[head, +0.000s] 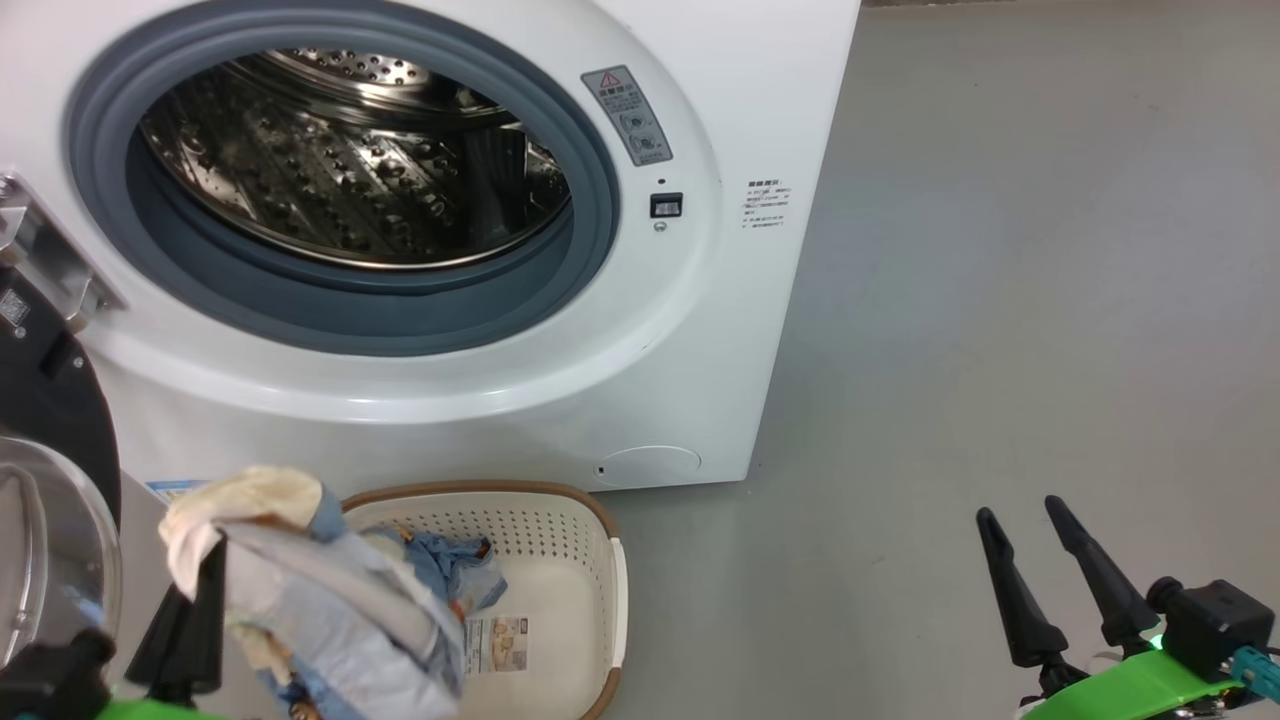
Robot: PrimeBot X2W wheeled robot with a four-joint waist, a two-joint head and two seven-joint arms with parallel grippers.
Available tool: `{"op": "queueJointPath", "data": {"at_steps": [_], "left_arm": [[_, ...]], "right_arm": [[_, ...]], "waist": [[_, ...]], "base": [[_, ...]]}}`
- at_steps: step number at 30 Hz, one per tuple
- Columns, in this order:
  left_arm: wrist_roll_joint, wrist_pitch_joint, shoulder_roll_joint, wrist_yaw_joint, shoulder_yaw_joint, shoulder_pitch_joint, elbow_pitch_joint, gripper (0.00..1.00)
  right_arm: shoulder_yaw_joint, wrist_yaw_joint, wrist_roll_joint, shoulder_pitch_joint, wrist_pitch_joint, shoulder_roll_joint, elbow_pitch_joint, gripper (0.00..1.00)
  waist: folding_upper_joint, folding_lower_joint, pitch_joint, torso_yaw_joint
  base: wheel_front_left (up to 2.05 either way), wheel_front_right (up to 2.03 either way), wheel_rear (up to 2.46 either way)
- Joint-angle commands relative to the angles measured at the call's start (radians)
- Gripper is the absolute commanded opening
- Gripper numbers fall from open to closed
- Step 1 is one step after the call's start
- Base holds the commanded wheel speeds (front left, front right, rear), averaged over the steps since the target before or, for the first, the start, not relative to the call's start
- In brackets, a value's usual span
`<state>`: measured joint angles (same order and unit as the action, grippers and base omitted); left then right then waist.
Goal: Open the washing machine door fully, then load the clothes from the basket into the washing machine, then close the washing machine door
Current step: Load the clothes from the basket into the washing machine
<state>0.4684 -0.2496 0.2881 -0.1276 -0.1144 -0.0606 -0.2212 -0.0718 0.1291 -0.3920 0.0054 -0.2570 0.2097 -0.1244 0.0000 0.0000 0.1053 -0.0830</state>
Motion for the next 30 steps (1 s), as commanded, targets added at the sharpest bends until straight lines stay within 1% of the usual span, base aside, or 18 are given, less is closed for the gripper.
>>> {"op": "queueJointPath", "data": {"at_steps": [1,7,15,21,29,30], "left_arm": [[-0.009,-0.012,0.023,-0.003,0.058,-0.001,0.046,0.0],[-0.026,-0.012,-0.008,0.002,0.133,0.101,0.167,0.0],[-0.019,-0.012,-0.025,0.001,0.151,0.108,0.207,0.0],[-0.005,-0.012,-0.022,-0.001,0.13,0.045,0.21,0.0],[0.011,-0.005,0.004,-0.002,0.103,-0.147,0.18,0.0],[0.011,-0.005,0.004,-0.002,0.103,-0.147,0.18,0.0]], "right_arm": [[-0.009,0.002,-0.014,0.013,-0.005,0.014,0.028,1.0],[0.009,0.002,-0.012,0.023,-0.005,0.003,0.039,1.0],[0.01,0.002,-0.006,0.012,-0.005,-0.008,0.045,1.0],[0.005,0.002,0.002,-0.007,-0.005,-0.021,0.049,1.0],[-0.004,0.002,0.018,-0.039,-0.005,-0.048,0.053,1.0],[-0.004,0.002,0.018,-0.039,-0.005,-0.048,0.053,1.0]], "waist": [[0.0,0.0,0.0,-0.002],[0.0,0.0,0.009,-0.008],[0.0,0.0,0.029,-0.018],[0.0,0.0,0.058,-0.025],[0.0,0.0,0.105,-0.034],[0.0,0.0,0.105,-0.034]], "base": [[0.0,0.0,0.0],[0.0,0.0,0.0],[0.0,0.0,0.0],[0.0,0.0,0.0],[0.0,0.0,0.0],[0.0,0.0,0.0]]}}
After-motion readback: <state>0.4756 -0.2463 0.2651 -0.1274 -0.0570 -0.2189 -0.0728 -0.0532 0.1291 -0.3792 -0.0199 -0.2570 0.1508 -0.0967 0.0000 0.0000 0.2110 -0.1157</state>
